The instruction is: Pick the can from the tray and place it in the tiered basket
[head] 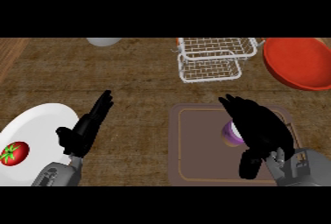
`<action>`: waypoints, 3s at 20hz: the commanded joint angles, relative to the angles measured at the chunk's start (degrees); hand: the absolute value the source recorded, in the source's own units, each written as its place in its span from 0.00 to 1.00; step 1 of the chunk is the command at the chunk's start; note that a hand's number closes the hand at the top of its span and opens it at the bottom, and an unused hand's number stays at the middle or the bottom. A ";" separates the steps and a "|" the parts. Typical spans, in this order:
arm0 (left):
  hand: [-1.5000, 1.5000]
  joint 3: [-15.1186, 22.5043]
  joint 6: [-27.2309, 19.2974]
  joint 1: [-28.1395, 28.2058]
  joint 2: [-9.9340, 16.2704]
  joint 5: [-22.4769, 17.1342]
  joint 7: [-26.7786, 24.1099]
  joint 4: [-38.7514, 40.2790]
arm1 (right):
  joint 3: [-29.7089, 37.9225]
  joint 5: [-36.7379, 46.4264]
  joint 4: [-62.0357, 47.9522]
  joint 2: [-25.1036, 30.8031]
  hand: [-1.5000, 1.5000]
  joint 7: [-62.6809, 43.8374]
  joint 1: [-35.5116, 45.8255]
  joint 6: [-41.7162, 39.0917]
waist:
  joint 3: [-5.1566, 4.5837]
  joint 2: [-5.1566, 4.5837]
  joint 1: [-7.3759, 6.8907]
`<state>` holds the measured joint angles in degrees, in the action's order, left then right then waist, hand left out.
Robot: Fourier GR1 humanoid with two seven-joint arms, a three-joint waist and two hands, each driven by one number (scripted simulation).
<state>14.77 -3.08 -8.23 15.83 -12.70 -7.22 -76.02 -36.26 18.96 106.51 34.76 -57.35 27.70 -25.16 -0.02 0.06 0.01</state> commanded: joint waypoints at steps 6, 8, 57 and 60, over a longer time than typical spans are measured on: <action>0.50 -2.52 2.12 0.80 -1.19 0.95 -0.60 0.98 | 5.22 7.79 -9.91 -2.62 0.00 5.36 -4.39 -1.03 | 0.02 -0.11 -0.11; 0.50 -2.99 1.17 -1.32 -2.27 2.67 0.19 1.44 | 4.37 11.23 -9.02 -4.68 0.00 5.41 -6.94 -0.26 | 0.02 -0.08 0.01; 0.50 -8.50 7.62 0.65 -5.93 7.31 2.93 -1.77 | 50.38 5.59 -64.32 12.83 1.00 82.27 15.23 3.89 | 0.06 -0.35 -1.53; 0.50 -8.15 6.99 -0.89 -6.92 7.57 4.69 -2.43 | 50.45 3.94 -63.77 11.99 1.00 77.05 22.22 -0.04 | 0.01 -0.25 -1.26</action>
<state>6.93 4.36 -7.62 9.68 -4.91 -4.50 -78.17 13.88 24.36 43.79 46.86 21.93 42.59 -21.44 0.07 -0.34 -1.62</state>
